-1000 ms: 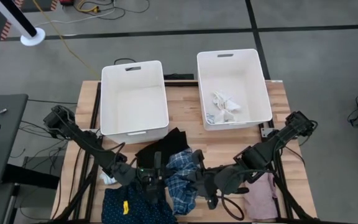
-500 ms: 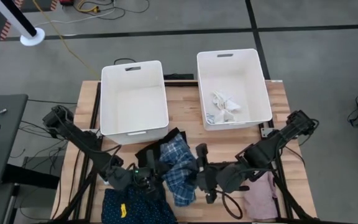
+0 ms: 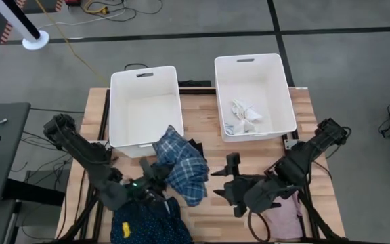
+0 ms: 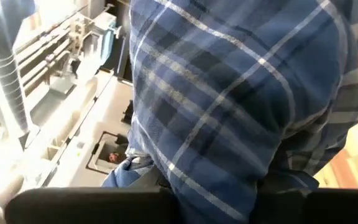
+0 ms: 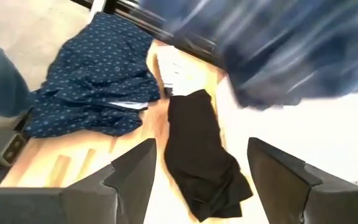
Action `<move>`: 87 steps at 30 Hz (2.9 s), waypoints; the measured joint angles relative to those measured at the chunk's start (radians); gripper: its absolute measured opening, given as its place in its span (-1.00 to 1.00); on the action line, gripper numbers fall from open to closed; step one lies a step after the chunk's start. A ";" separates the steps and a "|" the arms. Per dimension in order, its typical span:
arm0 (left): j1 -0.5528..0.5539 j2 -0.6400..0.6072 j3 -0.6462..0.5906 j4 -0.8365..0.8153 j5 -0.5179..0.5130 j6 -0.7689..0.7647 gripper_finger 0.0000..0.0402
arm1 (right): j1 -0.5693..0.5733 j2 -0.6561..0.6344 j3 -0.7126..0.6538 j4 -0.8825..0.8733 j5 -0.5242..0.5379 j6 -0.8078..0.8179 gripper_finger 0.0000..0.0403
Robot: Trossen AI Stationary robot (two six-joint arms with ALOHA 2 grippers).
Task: Sort clothes
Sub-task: Put the checkered shirt into the left bin, then put the black clothes into the left bin
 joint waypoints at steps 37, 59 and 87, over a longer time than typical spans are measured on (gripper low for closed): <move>0.696 -0.497 -0.172 -1.186 0.650 -1.194 -0.76 | 0.107 -0.004 -0.018 -0.088 0.054 0.157 0.32; 0.932 -0.135 -0.166 -1.203 1.054 -1.175 -0.54 | 0.163 -0.003 -0.018 -0.140 0.064 0.249 0.32; 0.887 -0.303 -0.055 -1.304 1.038 -1.231 0.01 | 0.156 -0.003 -0.018 -0.142 0.068 0.244 0.32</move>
